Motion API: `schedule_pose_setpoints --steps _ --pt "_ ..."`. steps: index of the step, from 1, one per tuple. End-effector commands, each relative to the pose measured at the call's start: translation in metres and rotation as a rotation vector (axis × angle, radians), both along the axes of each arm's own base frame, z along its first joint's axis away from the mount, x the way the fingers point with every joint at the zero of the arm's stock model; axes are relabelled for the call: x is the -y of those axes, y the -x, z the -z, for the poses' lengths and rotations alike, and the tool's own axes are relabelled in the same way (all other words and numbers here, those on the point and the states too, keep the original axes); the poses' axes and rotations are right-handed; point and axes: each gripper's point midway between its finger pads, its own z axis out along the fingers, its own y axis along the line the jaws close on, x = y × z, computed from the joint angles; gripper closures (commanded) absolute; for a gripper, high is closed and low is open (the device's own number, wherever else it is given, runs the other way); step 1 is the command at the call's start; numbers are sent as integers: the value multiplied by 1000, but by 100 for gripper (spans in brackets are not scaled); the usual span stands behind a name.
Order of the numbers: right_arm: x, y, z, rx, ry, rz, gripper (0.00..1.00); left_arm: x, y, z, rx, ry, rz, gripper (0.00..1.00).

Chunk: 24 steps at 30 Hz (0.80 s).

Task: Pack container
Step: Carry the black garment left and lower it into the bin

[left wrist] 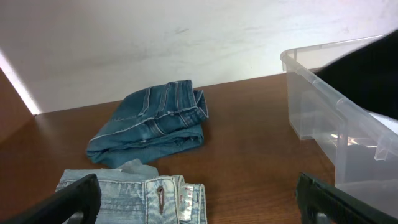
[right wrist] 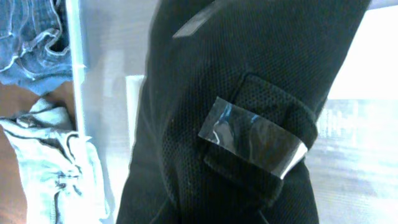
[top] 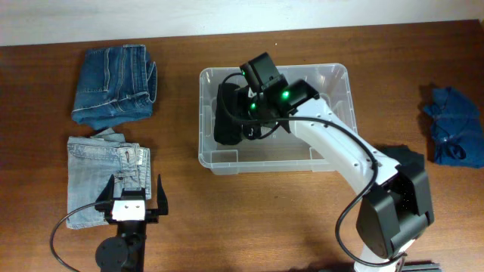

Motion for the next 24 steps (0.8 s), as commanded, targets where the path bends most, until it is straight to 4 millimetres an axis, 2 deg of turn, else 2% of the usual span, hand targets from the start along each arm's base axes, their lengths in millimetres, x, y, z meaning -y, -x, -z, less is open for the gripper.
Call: schedule_pose_setpoints --steps 1,5,9,24 --pt "2 2 10 14 8 3 96 1 0 1 0 -12 8 1" --pt "3 5 31 28 15 -26 96 1 0 1 0 -12 8 1" --pt "2 6 41 49 15 -57 96 1 0 1 0 -12 8 1" --pt "-11 9 39 80 -30 -152 95 1 0 1 0 -12 8 1"
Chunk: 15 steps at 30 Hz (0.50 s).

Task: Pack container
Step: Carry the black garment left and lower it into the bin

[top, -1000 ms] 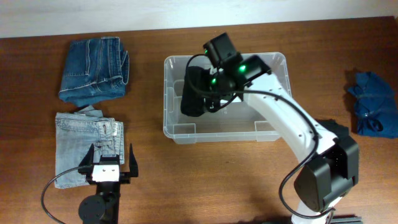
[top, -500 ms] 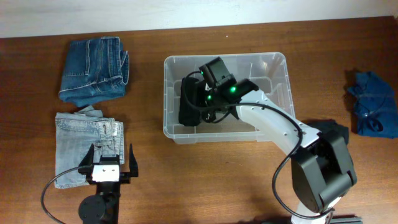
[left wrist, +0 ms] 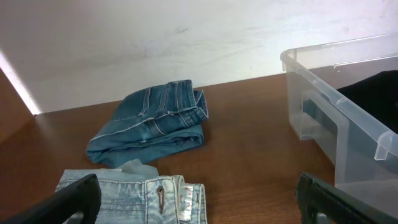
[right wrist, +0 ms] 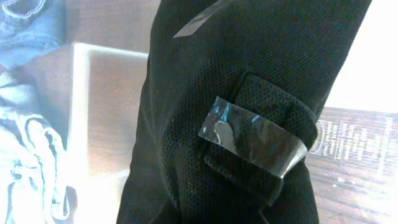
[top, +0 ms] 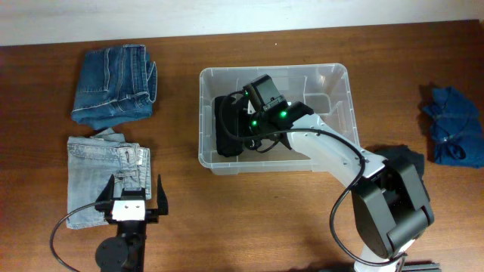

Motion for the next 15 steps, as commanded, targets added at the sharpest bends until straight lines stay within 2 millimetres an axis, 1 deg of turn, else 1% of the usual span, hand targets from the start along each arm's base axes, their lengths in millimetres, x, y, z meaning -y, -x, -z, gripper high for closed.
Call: schedule_pose_setpoints --steps 1,4,7,9,12,13,15 --pt "-8 1 -11 22 -31 -40 95 1 0 1 0 -12 8 1" --pt "-8 1 -11 21 -32 -39 94 1 0 1 0 -12 8 1" --pt "-8 2 -10 17 -35 -35 90 1 0 1 0 -12 7 1" --pt "-9 3 -10 16 -37 -37 83 1 0 1 0 -12 8 1" --pt "-13 4 -11 18 -39 -44 80 1 0 1 0 -12 7 1" --pt "-14 5 -11 18 -39 -42 77 1 0 1 0 -12 8 1" --pt "-18 6 -12 20 -45 -43 74 1 0 1 0 -12 8 1"
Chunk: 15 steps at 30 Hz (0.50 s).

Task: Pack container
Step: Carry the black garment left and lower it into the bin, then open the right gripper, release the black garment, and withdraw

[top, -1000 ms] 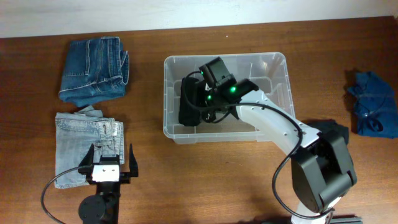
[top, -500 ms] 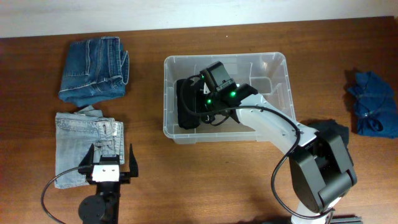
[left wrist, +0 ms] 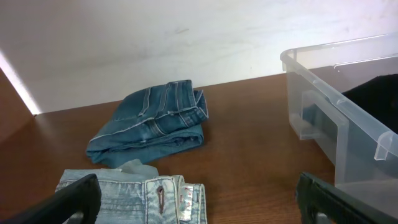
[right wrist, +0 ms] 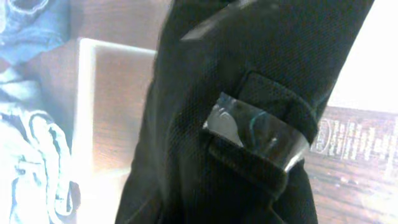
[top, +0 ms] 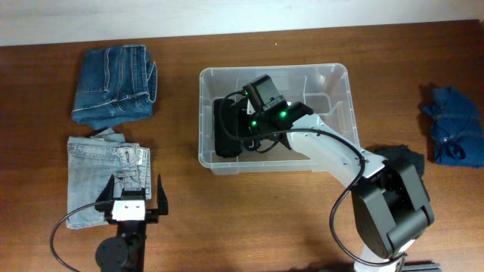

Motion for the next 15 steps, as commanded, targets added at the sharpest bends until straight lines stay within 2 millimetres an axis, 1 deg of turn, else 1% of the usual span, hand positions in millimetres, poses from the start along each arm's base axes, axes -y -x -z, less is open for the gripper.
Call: schedule_pose_setpoints --steps 1,3,6,8,11,13,15 --pt "-16 5 -11 22 -36 -33 74 1 0 1 0 -11 8 1" --pt "-19 6 -12 27 -38 -39 73 1 0 1 0 -11 8 1" --pt "-20 6 -12 28 -40 -42 67 1 0 1 0 -12 8 1" --pt "-20 6 -12 28 -40 -41 57 1 0 1 0 -12 8 1" --pt "-18 4 -12 34 -34 -35 51 1 0 1 0 -11 8 1" --pt "-14 1 -12 39 -27 -29 49 1 0 1 0 -12 8 1" --pt "-10 -3 -14 68 -10 -60 48 1 0 1 0 -12 8 1"
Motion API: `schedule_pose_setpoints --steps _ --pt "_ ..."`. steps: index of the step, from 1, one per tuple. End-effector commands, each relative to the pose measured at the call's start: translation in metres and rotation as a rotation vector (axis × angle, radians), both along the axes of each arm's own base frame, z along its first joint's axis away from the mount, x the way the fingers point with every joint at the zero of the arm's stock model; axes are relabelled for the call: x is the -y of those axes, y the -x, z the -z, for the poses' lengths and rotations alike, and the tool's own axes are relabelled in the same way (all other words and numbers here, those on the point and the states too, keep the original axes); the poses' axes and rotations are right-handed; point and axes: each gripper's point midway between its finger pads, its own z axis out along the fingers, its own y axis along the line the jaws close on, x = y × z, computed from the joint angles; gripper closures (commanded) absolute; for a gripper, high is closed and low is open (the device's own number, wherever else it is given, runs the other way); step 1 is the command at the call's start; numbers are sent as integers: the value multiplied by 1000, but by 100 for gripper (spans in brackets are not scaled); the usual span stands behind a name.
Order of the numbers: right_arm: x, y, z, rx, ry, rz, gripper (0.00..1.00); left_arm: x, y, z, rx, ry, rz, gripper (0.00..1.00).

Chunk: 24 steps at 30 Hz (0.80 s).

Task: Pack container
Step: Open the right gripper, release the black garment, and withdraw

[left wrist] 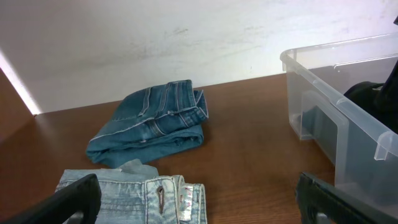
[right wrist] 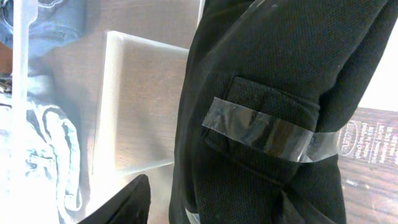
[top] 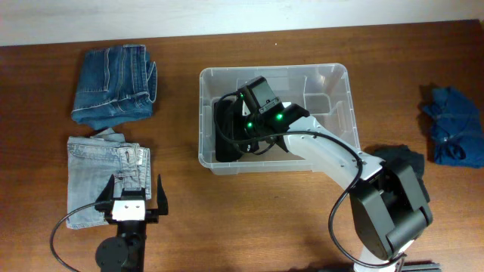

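The clear plastic container [top: 321, 155] stands mid-table. A black mesh garment [top: 224, 130] with a strip of clear tape [right wrist: 267, 132] lies in its left part, against the left wall. My right gripper [top: 240, 130] is down inside the container over the garment, open; its left finger [right wrist: 124, 202] stands apart from the cloth and the other finger is hidden behind it. Near the front left edge my left gripper [left wrist: 199, 208] is open and holds nothing, just above folded light-blue jeans [top: 102, 177].
Folded dark-blue jeans [top: 113, 75] lie at the back left. At the far right is a crumpled blue garment [top: 454, 125], with a dark garment [top: 404, 157] by the right arm's base. The container's right part shows bare floor [top: 318, 128].
My right gripper has opened: its left finger now shows beside the black garment, which lies on the container floor. The left arm has not moved.
My right gripper first held the black garment over the container's left part. It was then lower, inside the container, still shut on the cloth. Now the garment rests against the left wall and the gripper is open. The left arm stayed still throughout.
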Motion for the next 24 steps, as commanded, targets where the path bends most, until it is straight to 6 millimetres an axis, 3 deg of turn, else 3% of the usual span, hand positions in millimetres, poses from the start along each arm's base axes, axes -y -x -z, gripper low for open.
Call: schedule_pose_setpoints --steps 1,11,16,17,21,24 --pt "4 -9 -13 67 11 -44 48 1 0 1 0 -12 8 1" --pt "50 -40 -45 102 62 -26 45 1 0 1 0 -12 8 1" --pt "88 -46 -35 60 125 29 46 1 0 1 0 -12 8 1" --pt "97 -45 -29 44 162 49 50 1 0 1 0 -12 8 1" --pt "116 -38 -7 -17 263 84 79 1 0 1 0 -12 8 1" --pt "117 -34 10 -58 282 78 87 1 0 1 0 -12 8 1"
